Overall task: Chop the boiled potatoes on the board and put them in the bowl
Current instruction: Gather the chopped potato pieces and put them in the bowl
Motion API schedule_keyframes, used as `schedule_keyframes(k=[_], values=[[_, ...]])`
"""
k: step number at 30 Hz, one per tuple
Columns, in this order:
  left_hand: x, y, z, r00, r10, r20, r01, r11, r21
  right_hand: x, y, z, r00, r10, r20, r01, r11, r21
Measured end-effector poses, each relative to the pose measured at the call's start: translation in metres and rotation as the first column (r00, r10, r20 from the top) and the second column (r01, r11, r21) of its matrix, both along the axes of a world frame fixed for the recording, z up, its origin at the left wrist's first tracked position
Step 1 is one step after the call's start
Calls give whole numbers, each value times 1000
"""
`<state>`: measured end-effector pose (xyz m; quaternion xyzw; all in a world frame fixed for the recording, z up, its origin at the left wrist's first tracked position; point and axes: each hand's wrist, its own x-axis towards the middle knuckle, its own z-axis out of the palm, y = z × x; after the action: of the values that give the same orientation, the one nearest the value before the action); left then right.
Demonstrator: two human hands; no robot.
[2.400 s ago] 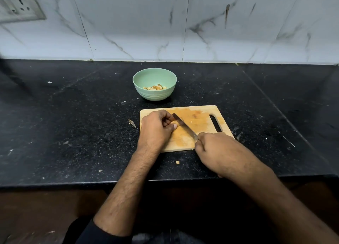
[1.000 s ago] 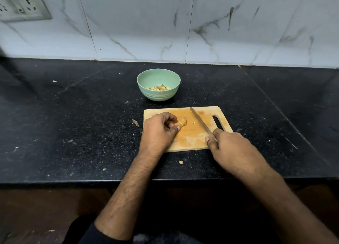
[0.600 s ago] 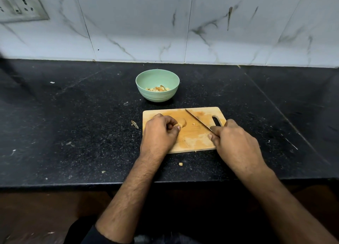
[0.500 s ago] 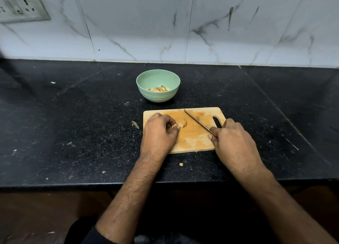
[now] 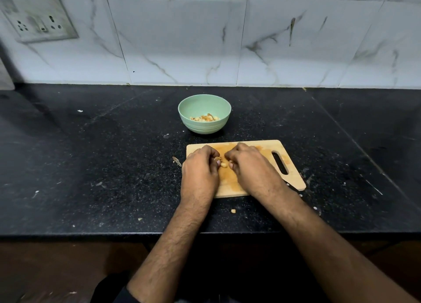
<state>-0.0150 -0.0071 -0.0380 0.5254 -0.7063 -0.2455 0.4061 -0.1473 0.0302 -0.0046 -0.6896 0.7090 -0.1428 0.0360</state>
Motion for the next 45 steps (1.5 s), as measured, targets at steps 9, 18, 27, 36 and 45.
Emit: schedule_keyframes(k=[9, 18, 27, 36, 45], values=[[4, 1, -1, 994, 36, -102, -39, 999, -25, 0, 0, 0, 976, 30, 215, -20, 999, -49], [16, 3, 10, 946, 129, -296, -134, 991, 2, 17, -15, 15, 998, 50, -39, -47, 997, 63], [21, -21, 36, 934, 82, -348, -110, 992, -63, -1, -43, 40, 899, 6, 438, 43, 994, -102], [16, -101, 86, 987, 40, -155, -52, 996, -73, 11, -139, 70, 898, 56, 437, 4, 991, -135], [15, -123, 77, 992, 75, -97, -77, 997, -14, -5, -144, 60, 856, -79, 510, 202, 960, -192]])
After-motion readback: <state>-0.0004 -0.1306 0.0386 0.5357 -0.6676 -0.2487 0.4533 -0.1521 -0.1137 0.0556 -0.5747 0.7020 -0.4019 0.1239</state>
